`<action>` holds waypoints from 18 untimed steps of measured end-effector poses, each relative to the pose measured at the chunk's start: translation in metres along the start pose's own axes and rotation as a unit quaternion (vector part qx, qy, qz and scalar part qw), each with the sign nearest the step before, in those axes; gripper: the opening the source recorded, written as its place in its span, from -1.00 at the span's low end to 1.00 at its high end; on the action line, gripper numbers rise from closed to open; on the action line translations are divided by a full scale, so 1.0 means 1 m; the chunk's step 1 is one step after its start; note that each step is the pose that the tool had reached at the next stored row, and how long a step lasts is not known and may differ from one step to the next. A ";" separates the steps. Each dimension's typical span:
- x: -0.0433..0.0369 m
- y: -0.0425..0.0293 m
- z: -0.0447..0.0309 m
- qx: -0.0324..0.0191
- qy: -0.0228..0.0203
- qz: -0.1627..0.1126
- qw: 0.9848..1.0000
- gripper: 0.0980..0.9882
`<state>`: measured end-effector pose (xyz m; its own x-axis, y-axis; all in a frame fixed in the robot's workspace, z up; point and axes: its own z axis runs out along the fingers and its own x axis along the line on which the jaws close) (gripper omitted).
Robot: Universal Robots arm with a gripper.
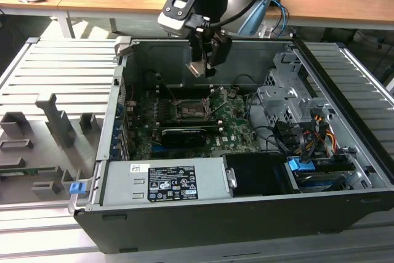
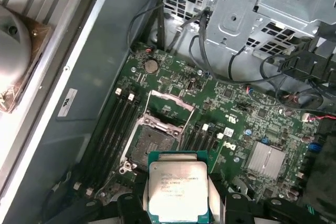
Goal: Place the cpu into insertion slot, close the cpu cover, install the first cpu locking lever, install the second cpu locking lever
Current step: 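Place the cpu into insertion slot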
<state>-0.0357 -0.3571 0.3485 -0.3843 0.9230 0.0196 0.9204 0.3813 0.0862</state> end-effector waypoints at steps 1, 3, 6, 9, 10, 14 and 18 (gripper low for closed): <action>0.0000 0.0000 0.0002 0.000 0.000 0.004 1.000 0.00; 0.0000 -0.0001 0.0007 0.000 -0.001 0.017 1.000 0.00; 0.0000 -0.0001 0.0016 -0.001 -0.004 0.041 0.999 0.00; 0.0000 -0.0002 0.0021 -0.001 -0.005 0.062 0.998 0.00; -0.0001 -0.0002 0.0021 -0.001 -0.006 0.067 0.998 0.00; -0.0001 -0.0003 0.0025 -0.002 -0.007 0.081 0.997 0.00; 0.0000 -0.0003 0.0029 -0.002 -0.008 0.098 0.995 0.00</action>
<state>-0.0358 -0.3571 0.3456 -0.1966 0.9803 0.0196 0.9772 0.1942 0.0861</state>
